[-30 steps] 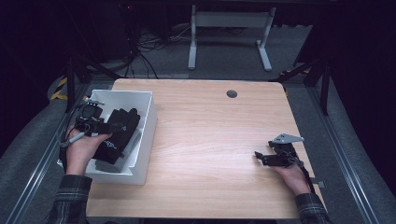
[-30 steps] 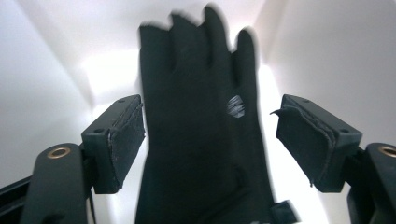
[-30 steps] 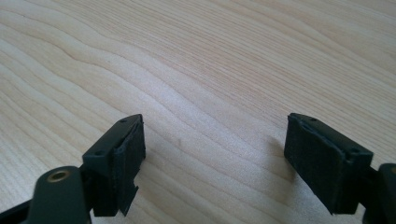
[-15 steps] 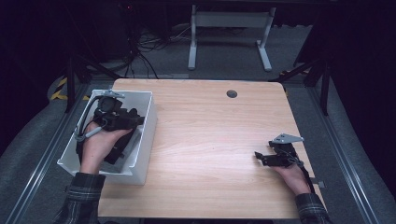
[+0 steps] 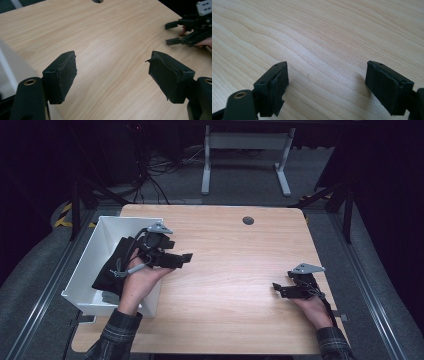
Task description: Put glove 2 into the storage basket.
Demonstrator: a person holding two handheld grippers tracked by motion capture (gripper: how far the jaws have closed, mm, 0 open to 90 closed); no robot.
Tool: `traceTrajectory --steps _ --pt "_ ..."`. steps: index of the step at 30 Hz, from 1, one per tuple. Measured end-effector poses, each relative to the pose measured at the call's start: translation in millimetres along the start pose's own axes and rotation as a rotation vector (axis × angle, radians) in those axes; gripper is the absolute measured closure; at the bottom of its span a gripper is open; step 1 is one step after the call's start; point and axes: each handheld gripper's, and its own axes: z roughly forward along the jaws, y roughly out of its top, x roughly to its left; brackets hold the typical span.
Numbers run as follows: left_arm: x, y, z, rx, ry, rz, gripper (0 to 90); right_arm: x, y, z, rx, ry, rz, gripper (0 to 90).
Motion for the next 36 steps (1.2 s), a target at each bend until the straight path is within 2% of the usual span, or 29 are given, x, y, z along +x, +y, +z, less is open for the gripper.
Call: traceTrajectory --steps 2,3,9,13,14,16,17,20,27,31,35,36 --pt "-13.6 -1.9 13.6 0.005 -0.026 0.017 23.1 0.1 0.0 0.0 0.000 0.001 -0.001 19.2" --pt "-13.6 -1.9 13.6 0.005 -0.026 0.017 23.0 0.1 0.0 0.0 0.000 0.001 -0.001 19.2" --pt "-36.7 -11.8 44.9 0.034 -0.073 0.047 22.7 0.2 0.0 0.0 0.001 0.003 -0.003 19.0" --pt "-47.2 -24.1 67.7 0.056 -0.087 0.056 21.6 0.4 0.0 0.0 0.001 0.005 -0.004 19.0" --pt "-50.6 -30.5 77.6 0.060 -0.091 0.058 20.8 0.4 0.0 0.0 0.001 0.004 -0.004 18.9" --pt "-53.4 -37.2 88.0 0.075 -0.092 0.066 20.6 0.4 0.0 0.0 0.001 0.005 -0.004 18.9" --pt "-53.4 -37.2 88.0 0.075 -0.092 0.066 20.5 0.4 0.0 0.0 0.001 0.005 -0.004 18.9" --pt "-55.6 -48.8 102.8 0.089 -0.064 0.091 19.9 0.4 0.0 0.0 0.001 0.006 -0.006 18.8" --pt "-55.8 -76.7 133.7 0.125 -0.032 0.119 15.4 0.4 0.0 0.1 0.001 0.007 -0.006 18.8" --pt "-55.2 -85.4 142.3 0.144 -0.036 0.129 14.4 0.4 0.0 0.1 0.001 0.008 -0.007 18.7" --pt "-57.9 -92.3 149.9 0.164 -0.028 0.138 14.1 0.4 0.0 0.1 0.001 0.008 -0.007 18.7" --pt "-59.0 -93.2 150.6 0.164 -0.018 0.150 13.8 0.4 0.0 0.1 0.001 0.008 -0.007 18.6"
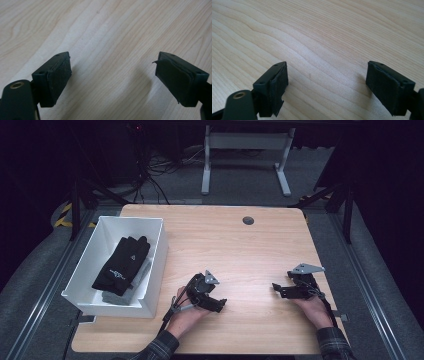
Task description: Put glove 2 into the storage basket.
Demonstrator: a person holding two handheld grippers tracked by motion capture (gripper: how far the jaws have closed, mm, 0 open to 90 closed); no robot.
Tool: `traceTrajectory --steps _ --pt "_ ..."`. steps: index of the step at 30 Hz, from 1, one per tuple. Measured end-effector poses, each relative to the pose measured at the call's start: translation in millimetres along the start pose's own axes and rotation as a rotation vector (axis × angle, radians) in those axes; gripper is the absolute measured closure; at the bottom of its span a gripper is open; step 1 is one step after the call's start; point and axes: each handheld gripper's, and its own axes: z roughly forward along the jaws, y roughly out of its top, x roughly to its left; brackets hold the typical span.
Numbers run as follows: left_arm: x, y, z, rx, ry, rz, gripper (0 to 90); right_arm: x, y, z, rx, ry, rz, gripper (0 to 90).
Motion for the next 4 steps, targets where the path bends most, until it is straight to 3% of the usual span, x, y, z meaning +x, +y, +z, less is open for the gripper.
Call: traceTrajectory --steps 4 --pt "-1.6 -0.2 0.9 0.005 0.020 0.024 13.4 0.0 0.0 0.0 0.000 0.001 0.000 18.5"
